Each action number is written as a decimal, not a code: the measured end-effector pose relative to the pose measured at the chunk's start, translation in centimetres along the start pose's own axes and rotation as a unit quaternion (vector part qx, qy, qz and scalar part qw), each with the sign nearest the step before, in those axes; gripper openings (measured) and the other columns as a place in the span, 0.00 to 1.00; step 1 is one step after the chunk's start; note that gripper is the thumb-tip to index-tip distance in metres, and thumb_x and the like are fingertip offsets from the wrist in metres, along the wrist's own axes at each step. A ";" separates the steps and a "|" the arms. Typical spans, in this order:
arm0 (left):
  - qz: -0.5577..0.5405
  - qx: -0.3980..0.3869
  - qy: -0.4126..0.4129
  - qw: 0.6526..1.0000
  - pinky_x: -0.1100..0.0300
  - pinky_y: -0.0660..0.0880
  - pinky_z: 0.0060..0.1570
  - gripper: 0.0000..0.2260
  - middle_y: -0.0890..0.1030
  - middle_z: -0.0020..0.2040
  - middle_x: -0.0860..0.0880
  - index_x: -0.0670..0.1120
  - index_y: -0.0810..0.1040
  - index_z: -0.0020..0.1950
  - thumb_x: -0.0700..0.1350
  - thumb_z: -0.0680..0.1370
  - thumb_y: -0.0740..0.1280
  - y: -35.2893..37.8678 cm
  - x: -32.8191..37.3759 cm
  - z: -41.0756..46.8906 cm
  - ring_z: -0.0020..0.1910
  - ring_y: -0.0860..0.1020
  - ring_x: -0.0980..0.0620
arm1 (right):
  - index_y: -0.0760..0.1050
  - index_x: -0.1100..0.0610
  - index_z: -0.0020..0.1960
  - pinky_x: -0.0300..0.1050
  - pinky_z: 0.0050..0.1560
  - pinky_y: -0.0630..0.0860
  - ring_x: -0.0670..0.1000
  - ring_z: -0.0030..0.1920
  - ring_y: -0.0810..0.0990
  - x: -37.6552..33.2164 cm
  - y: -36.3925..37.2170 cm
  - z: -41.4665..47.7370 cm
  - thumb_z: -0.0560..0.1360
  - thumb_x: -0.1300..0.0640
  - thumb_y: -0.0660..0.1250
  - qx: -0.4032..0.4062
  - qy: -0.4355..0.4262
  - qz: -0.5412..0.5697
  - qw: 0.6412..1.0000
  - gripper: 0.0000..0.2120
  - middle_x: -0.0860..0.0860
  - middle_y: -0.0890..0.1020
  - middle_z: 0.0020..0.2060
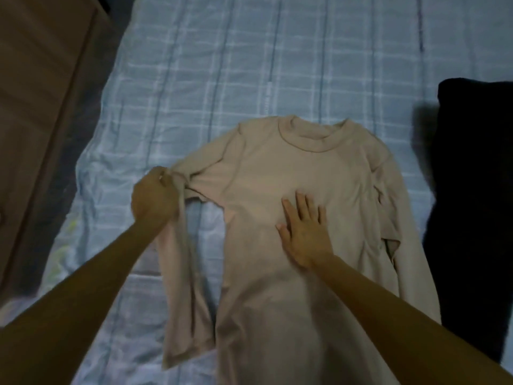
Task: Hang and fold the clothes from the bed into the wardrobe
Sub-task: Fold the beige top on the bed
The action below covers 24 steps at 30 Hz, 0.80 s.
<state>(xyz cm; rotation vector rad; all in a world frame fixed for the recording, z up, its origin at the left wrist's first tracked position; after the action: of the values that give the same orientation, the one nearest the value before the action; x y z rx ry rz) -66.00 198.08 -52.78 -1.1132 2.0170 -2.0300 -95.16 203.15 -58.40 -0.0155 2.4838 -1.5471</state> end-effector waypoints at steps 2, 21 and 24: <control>0.026 0.028 -0.004 0.999 0.47 0.69 0.55 0.12 0.76 0.57 0.34 0.42 0.77 0.58 0.43 0.80 0.57 -0.8 -0.9 1.3 0.56 0.74 0.34 | 0.42 0.48 0.78 0.56 0.74 0.38 0.55 0.76 0.39 0.0 0.1 0.1 0.81 0.41 0.46 0.001 0.003 -0.002 1.000 0.29 0.54 0.40 0.77; 0.185 -0.402 0.421 0.791 0.38 0.66 0.63 0.42 0.66 0.72 0.42 0.50 0.64 0.73 0.59 0.59 0.69 5.0 -8.1 -34.2 0.71 0.64 0.39 | 0.58 0.54 0.75 0.62 0.71 0.48 0.59 0.74 0.58 5.4 5.4 -21.1 0.75 0.34 0.54 -0.051 -0.040 -0.015 0.998 0.36 0.60 0.59 0.74; 0.181 -0.330 0.453 0.808 0.39 0.72 0.56 0.29 0.67 0.68 0.40 0.44 0.66 0.69 0.41 0.67 0.61 3.9 -8.3 -33.7 0.64 0.73 0.36 | 0.56 0.55 0.76 0.65 0.69 0.51 0.59 0.74 0.56 8.1 6.2 -26.6 0.69 0.29 0.60 -0.089 -0.061 -0.048 0.993 0.45 0.59 0.59 0.74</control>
<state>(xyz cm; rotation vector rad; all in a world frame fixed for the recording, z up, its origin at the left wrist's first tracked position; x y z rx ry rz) -79.23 230.25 -55.64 0.4353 3.1756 -1.8192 -107.42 228.51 -54.01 -0.2540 2.5487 -1.3099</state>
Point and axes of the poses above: each hand's wrist, its own z-axis towards the middle knuckle, its own y-axis out of the palm, x = y × z, the point moved 1 cm from there along z, towards the middle knuckle
